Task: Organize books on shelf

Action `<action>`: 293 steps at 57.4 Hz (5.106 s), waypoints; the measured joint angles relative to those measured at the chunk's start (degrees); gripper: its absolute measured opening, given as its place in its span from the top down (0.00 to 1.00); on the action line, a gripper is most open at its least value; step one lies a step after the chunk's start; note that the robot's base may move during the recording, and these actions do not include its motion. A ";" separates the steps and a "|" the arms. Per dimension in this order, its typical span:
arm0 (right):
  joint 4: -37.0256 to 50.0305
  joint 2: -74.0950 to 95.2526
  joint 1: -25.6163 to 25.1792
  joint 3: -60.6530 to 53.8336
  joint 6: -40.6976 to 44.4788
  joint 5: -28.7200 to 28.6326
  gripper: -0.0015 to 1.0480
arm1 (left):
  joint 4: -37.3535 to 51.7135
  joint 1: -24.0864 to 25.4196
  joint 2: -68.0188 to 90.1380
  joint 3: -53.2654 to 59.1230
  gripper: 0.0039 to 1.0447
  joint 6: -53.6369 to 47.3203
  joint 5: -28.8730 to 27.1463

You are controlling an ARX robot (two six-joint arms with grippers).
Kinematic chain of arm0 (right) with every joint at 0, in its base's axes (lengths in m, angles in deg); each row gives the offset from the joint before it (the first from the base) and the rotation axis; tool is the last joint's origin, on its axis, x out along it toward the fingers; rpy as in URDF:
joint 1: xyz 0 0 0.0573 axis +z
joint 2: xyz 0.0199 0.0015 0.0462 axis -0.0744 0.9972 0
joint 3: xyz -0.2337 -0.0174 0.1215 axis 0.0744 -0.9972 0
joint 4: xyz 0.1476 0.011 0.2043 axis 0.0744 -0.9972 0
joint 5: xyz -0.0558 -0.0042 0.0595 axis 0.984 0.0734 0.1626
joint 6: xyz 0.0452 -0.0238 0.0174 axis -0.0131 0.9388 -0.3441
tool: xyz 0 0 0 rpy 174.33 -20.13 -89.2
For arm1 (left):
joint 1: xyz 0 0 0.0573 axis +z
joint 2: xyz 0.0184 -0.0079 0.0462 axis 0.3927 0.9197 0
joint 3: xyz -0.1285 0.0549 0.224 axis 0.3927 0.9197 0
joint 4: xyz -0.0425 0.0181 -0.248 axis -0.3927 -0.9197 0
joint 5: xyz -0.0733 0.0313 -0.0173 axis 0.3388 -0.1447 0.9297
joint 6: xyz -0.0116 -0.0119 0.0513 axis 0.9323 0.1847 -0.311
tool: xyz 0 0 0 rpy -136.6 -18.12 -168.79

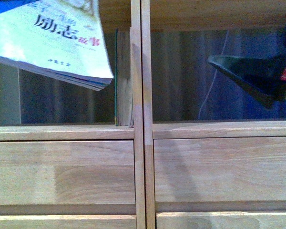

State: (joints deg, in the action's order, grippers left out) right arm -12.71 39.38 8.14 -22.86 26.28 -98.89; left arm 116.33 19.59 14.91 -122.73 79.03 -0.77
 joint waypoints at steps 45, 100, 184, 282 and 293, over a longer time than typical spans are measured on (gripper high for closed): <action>-16.39 -15.19 -17.53 -7.98 28.00 -3.74 0.07 | 16.41 -4.61 45.29 -37.03 0.94 -41.94 -21.40; -16.39 -15.19 -17.51 -7.98 28.00 -3.76 0.07 | 14.43 -8.87 51.56 -39.17 0.88 -41.03 -25.07; -29.99 -26.03 -12.63 -20.81 46.31 28.96 0.59 | -19.04 -5.55 -40.41 43.69 0.65 -24.13 -40.02; -46.10 -66.42 -12.50 -44.09 47.78 29.24 0.97 | -28.94 3.28 -72.59 65.75 0.98 -23.76 -31.65; -46.23 -66.47 -12.50 -44.09 47.78 29.27 0.97 | -28.98 3.28 -72.59 65.75 0.98 -23.76 -31.65</action>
State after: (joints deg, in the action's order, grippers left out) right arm -58.94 -27.08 -4.36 -66.94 74.06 -69.62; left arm 87.34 22.87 -57.67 -56.98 55.27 -32.42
